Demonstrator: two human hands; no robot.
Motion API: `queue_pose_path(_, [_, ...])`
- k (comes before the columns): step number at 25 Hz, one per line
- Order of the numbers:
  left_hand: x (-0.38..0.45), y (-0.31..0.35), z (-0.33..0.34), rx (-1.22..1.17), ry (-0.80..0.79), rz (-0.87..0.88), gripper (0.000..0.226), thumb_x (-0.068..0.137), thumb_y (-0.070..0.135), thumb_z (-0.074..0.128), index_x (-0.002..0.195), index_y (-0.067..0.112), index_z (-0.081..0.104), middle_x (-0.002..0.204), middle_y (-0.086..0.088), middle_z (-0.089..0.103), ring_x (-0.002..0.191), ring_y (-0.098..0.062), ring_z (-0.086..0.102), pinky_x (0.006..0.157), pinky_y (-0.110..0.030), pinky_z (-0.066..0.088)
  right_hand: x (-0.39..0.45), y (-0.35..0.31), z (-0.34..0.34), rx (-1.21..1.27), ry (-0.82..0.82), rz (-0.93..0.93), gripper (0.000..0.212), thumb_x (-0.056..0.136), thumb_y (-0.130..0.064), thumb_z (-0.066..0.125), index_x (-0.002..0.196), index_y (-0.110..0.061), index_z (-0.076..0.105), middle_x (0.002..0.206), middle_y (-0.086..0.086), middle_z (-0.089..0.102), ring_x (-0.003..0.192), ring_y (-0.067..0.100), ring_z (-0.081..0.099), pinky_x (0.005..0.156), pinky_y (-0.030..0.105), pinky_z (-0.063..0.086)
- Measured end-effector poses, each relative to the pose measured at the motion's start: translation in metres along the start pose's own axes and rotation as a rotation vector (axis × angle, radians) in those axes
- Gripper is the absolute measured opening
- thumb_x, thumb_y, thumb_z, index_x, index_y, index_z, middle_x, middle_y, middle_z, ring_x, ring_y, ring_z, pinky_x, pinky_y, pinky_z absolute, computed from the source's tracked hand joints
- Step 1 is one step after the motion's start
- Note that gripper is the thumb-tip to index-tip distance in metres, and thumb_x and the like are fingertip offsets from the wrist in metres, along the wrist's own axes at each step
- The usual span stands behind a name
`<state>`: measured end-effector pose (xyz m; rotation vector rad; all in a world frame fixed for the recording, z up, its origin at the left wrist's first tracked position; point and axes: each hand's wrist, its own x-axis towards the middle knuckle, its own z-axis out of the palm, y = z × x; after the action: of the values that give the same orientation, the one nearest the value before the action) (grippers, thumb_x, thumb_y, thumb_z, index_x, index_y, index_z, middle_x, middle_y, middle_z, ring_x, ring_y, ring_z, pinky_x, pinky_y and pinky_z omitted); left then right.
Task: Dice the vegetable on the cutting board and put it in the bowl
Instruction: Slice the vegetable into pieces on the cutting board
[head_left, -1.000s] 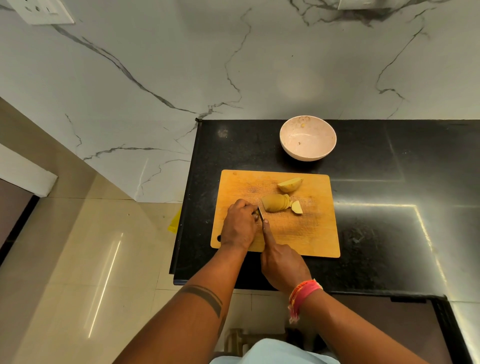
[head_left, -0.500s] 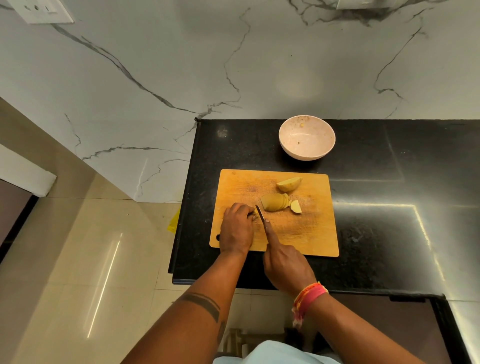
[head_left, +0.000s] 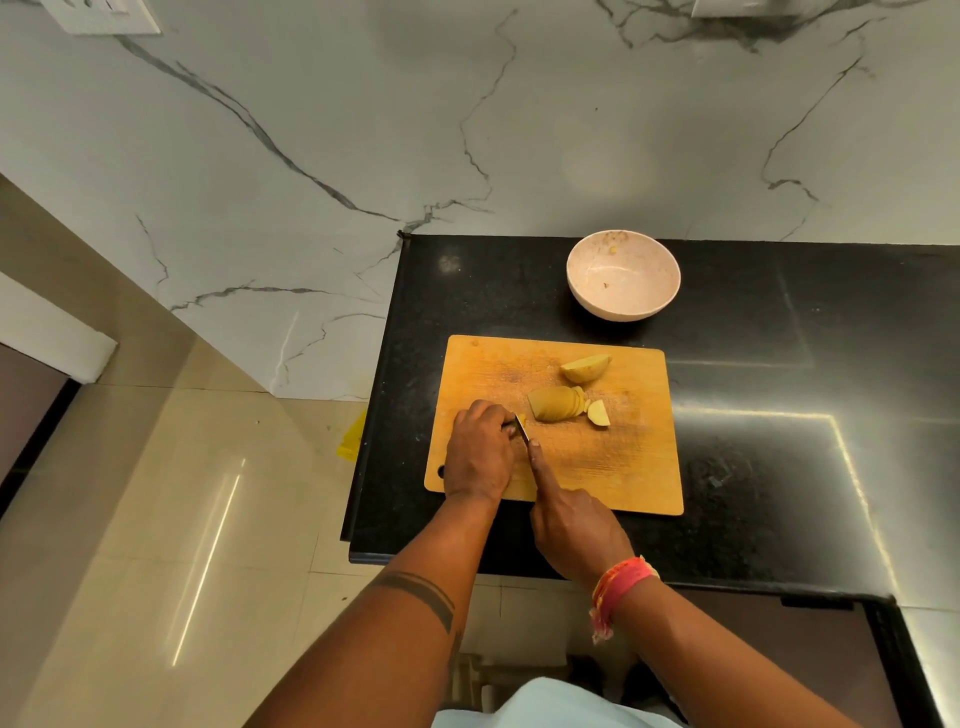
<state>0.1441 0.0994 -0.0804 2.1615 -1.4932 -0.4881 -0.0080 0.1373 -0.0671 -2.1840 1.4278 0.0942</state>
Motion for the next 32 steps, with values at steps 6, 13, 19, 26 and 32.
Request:
queue_pose_path(6, [-0.002,-0.002,0.001,-0.060,0.025,-0.015,0.013,0.096,0.017,0.065,0.107,0.018,0.071,0.113,0.004,0.062,0.107,-0.014,0.052,0.088,-0.025,0.045,-0.027,0.010,0.002,0.042,-0.015,0.018,0.079,0.102,-0.029,0.036,0.157,-0.036,-0.021,0.067,-0.001,0.058,0.052,0.017,0.053,0.048,0.036,0.040])
queue_pose_path(13, [-0.002,-0.007,0.001,-0.096,0.033,-0.045,0.012,0.095,0.016,0.064,0.104,0.018,0.072,0.109,0.005,0.064,0.105,-0.014,0.056,0.089,-0.030,0.051,0.004,-0.006,-0.010,0.036,0.019,-0.023,0.072,0.104,-0.028,0.034,0.160,-0.033,-0.010,0.066,0.003,0.057,0.052,0.021,0.053,0.050,0.037,0.041])
queue_pose_path(19, [0.002,-0.005,0.000,-0.096,0.027,-0.063,0.013,0.095,0.016,0.064,0.104,0.018,0.073,0.109,0.003,0.066,0.105,-0.016,0.056,0.090,-0.031,0.051,0.026,-0.010,-0.010,0.023,-0.022,-0.008,0.071,0.103,-0.028,0.034,0.160,-0.035,-0.008,0.072,0.010,0.058,0.059,0.029,0.056,0.056,0.042,0.049])
queue_pose_path(26, [0.007,0.000,-0.003,-0.043,-0.020,-0.087,0.014,0.096,0.018,0.063,0.109,0.020,0.069,0.114,0.004,0.062,0.109,-0.015,0.052,0.092,-0.030,0.049,0.006,-0.005,-0.001,0.046,-0.022,-0.034,0.075,0.103,-0.026,0.036,0.160,-0.032,-0.013,0.068,0.007,0.057,0.054,0.025,0.053,0.051,0.038,0.044])
queue_pose_path(32, [0.007,0.002,-0.001,-0.110,0.003,-0.149,0.010,0.095,0.017,0.066,0.104,0.022,0.068,0.110,0.006,0.060,0.107,-0.014,0.054,0.089,-0.032,0.053,-0.024,0.015,0.000,0.059,-0.026,-0.024,0.076,0.103,-0.030,0.035,0.156,-0.041,-0.018,0.064,0.000,0.058,0.051,0.019,0.055,0.052,0.042,0.048])
